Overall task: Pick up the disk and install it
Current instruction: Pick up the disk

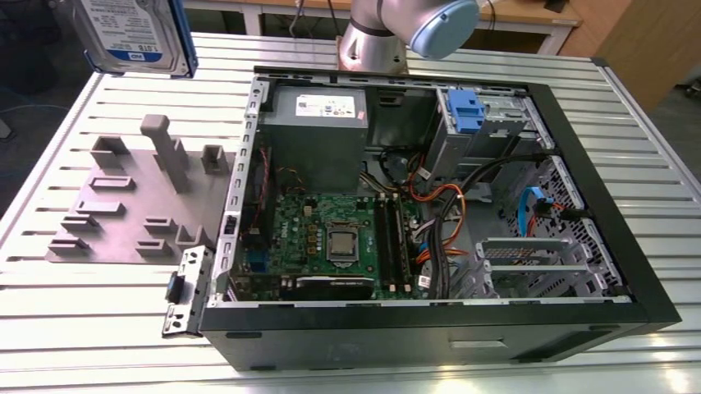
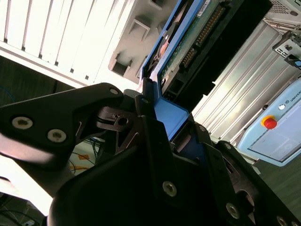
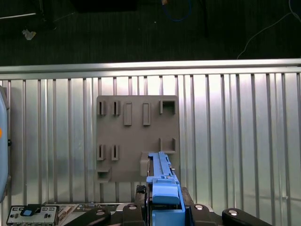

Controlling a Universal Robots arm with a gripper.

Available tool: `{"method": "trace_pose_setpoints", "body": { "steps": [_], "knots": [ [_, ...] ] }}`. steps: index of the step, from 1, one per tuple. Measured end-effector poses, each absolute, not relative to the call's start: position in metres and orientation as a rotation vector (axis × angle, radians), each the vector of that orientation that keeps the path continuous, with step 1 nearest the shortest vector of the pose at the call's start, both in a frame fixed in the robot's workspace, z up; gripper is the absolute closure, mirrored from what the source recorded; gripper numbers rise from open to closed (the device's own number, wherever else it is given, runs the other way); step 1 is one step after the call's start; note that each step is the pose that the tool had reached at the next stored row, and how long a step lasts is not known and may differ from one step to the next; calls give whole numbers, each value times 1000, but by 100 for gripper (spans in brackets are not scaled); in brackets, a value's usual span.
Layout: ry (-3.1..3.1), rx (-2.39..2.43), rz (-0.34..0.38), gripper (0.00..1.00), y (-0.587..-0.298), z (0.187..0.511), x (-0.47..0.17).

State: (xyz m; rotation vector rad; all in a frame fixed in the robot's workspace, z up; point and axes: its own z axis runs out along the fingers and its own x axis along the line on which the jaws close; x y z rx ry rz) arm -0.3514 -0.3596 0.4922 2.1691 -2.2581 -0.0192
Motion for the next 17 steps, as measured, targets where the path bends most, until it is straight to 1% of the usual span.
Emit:
{"method": "trace_pose_setpoints", "body": {
  "steps": [17],
  "knots": [
    [-2258,2169,-19,63,-360,492,-343]
  ]
}}
